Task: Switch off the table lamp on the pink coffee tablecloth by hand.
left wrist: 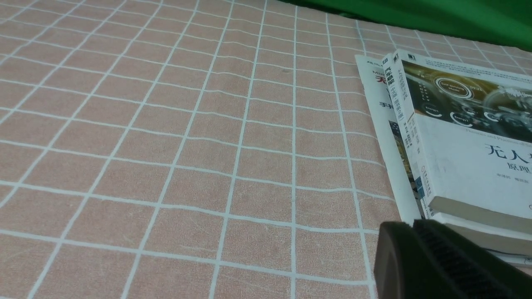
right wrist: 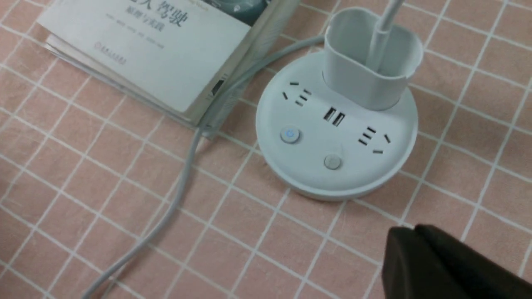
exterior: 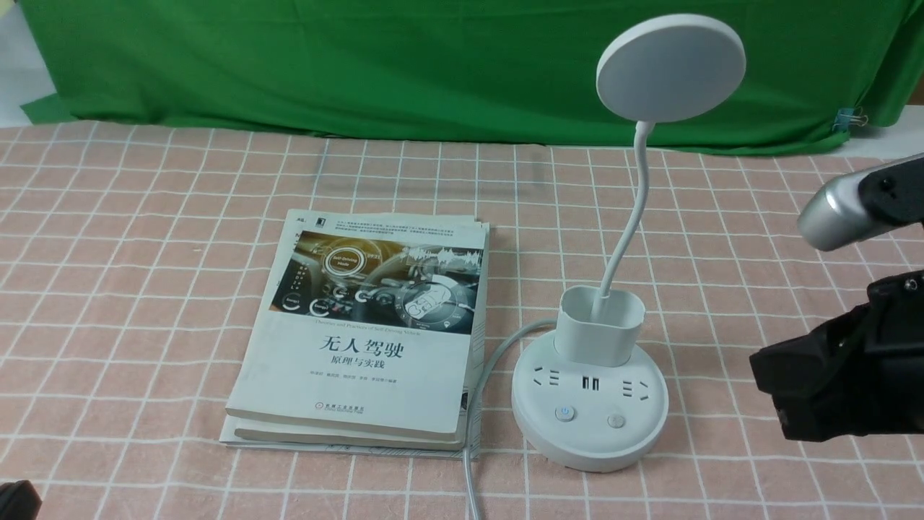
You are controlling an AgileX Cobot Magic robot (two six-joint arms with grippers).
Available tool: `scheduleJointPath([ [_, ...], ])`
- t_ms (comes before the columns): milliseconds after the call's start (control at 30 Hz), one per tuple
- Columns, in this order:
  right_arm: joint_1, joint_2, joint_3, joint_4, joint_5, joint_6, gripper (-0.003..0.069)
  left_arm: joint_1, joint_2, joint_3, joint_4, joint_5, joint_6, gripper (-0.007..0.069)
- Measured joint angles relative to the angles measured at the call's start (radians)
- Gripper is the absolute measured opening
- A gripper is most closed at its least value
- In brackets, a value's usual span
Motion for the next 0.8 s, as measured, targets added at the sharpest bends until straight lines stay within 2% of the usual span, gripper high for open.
scheduleJointPath([
  [133, -0.059, -0.088, 0.079, -0.011, -0.05, 0.0, 0.0039, 0.0, 0.0, 0.0, 0.0, 0.0, 0.0, 0.0006],
  [300, -0.27, -0.335, 0.372, -0.027, -0.256, -0.027, 0.0039, 0.0, 0.0, 0.0, 0.0, 0.0, 0.0, 0.0006],
  [433, -0.399, -0.566, 0.6, -0.031, -0.357, -0.073, 0.0039, 0.0, 0.0, 0.0, 0.001, 0.0, 0.0, 0.0006],
  [600, -0.485, -0.812, 0.802, -0.031, -0.396, -0.086, 0.0039, 0.0, 0.0, 0.0, 0.001, 0.0, 0.0, 0.0006],
  [800, -0.507, -0.97, 0.854, -0.044, -0.401, -0.086, 0.004, 0.0, 0.0, 0.0, 0.001, 0.0, 0.0, 0.0006],
])
